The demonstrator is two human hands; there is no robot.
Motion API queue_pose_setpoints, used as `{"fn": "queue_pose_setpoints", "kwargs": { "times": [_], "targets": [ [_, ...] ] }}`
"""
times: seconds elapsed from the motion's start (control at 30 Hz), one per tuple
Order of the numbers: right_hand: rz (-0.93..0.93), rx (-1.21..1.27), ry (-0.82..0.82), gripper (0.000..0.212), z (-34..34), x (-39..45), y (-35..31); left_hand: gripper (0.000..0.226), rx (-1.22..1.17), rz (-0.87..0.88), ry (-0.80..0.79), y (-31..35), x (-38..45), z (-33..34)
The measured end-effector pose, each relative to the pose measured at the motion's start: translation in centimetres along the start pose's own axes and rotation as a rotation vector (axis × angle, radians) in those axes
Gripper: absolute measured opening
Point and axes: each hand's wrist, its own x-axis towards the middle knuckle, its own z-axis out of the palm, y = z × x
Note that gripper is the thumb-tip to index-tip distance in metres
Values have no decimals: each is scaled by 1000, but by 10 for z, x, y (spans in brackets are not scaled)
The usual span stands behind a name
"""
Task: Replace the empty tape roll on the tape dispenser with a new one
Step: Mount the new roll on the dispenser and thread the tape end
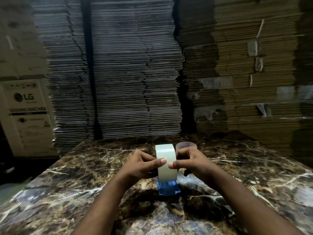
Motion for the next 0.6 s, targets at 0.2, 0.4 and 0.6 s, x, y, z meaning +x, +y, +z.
{"fn": "queue_pose_setpoints", "kwargs": {
  "times": [0.2, 0.4, 0.6],
  "targets": [
    [-2, -54, -143, 21, -2, -1, 1, 25, 154, 51, -147, -7, -10, -5],
    [10, -105, -167, 30, -3, 1, 6, 15, 297, 61, -167, -10, -14, -3],
    [26, -256, -175, 30, 0, 2, 11, 15, 482, 63, -136, -19, -14, -3]
  ]
}}
